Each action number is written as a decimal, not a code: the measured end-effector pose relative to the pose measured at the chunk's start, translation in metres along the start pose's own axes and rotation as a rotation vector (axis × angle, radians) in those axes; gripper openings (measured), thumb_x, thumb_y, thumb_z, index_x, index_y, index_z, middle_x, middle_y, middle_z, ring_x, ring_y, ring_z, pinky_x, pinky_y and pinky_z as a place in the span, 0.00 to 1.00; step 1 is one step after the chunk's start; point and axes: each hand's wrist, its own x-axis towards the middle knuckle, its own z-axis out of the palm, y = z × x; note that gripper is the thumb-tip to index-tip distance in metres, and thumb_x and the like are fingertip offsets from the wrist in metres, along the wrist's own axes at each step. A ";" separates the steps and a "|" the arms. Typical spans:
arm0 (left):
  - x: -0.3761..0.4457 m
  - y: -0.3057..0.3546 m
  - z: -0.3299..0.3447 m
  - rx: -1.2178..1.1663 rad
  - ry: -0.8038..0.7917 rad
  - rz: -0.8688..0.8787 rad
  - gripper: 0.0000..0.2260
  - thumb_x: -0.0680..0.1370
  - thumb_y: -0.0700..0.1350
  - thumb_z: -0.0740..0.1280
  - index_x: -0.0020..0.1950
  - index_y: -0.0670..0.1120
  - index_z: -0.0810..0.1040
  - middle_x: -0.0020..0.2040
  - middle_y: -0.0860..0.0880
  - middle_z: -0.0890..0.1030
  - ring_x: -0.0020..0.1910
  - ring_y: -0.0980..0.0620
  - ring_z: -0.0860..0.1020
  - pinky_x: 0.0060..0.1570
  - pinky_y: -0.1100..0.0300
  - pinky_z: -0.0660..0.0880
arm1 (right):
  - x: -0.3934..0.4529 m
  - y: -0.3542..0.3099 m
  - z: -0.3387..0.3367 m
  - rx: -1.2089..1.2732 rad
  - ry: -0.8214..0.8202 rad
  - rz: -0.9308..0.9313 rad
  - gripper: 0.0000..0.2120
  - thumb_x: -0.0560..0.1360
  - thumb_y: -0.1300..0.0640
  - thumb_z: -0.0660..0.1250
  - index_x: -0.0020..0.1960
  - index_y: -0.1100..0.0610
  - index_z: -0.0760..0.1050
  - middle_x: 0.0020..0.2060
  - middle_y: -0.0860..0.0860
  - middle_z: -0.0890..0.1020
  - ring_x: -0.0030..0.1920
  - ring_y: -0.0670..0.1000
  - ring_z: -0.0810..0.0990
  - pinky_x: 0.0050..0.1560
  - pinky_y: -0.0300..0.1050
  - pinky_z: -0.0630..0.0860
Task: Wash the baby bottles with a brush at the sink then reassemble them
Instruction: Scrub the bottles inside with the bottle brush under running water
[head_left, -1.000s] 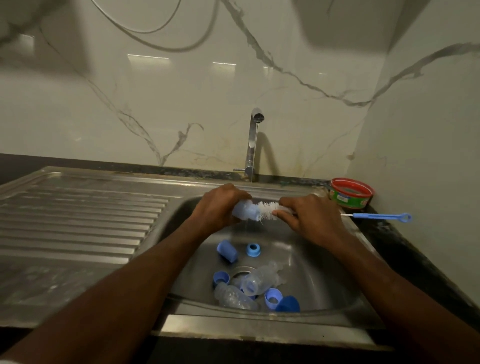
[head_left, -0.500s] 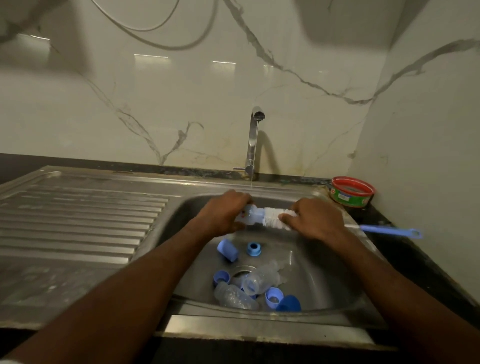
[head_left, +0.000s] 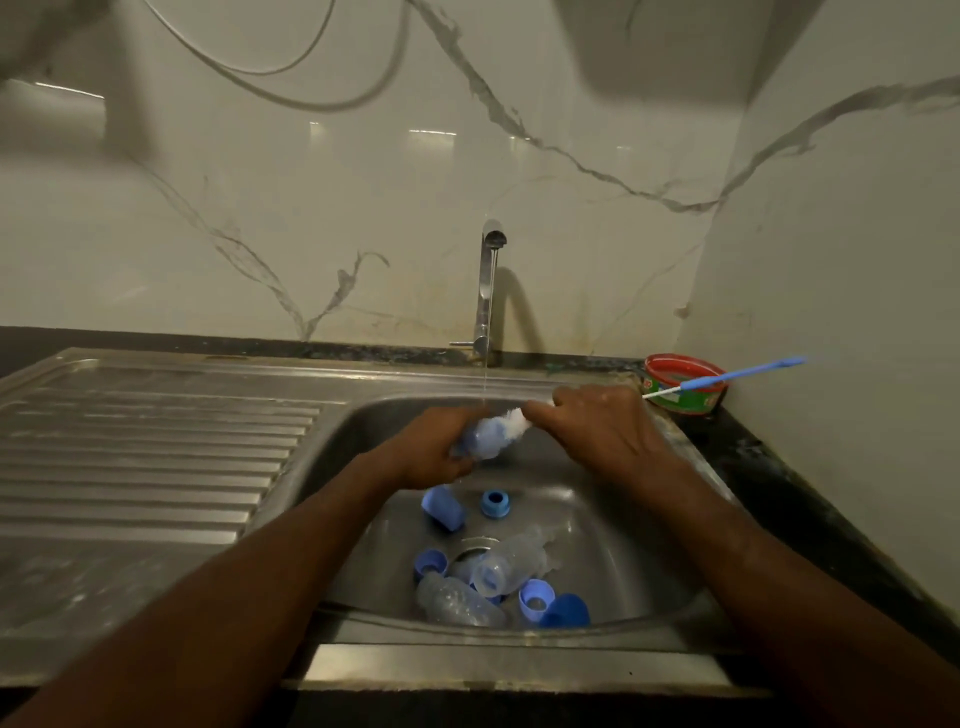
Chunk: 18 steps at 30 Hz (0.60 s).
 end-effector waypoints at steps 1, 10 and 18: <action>-0.002 -0.003 -0.007 0.043 0.088 0.011 0.32 0.72 0.49 0.78 0.73 0.49 0.71 0.67 0.49 0.76 0.64 0.52 0.74 0.62 0.59 0.71 | -0.003 0.002 -0.001 -0.024 0.026 -0.040 0.12 0.75 0.51 0.71 0.58 0.45 0.78 0.36 0.51 0.80 0.33 0.54 0.79 0.30 0.44 0.70; 0.008 0.002 -0.012 0.471 0.452 0.144 0.31 0.63 0.59 0.81 0.60 0.52 0.72 0.59 0.48 0.74 0.54 0.48 0.72 0.47 0.59 0.68 | -0.003 -0.007 -0.004 0.463 -0.399 0.488 0.20 0.78 0.38 0.65 0.65 0.46 0.78 0.49 0.49 0.84 0.48 0.51 0.81 0.50 0.48 0.78; -0.004 -0.001 0.009 0.027 -0.222 -0.003 0.42 0.75 0.51 0.74 0.82 0.48 0.54 0.79 0.47 0.64 0.76 0.48 0.64 0.76 0.49 0.63 | 0.000 -0.008 0.012 0.284 -0.380 0.490 0.17 0.76 0.35 0.65 0.56 0.45 0.80 0.44 0.48 0.83 0.45 0.50 0.80 0.51 0.52 0.79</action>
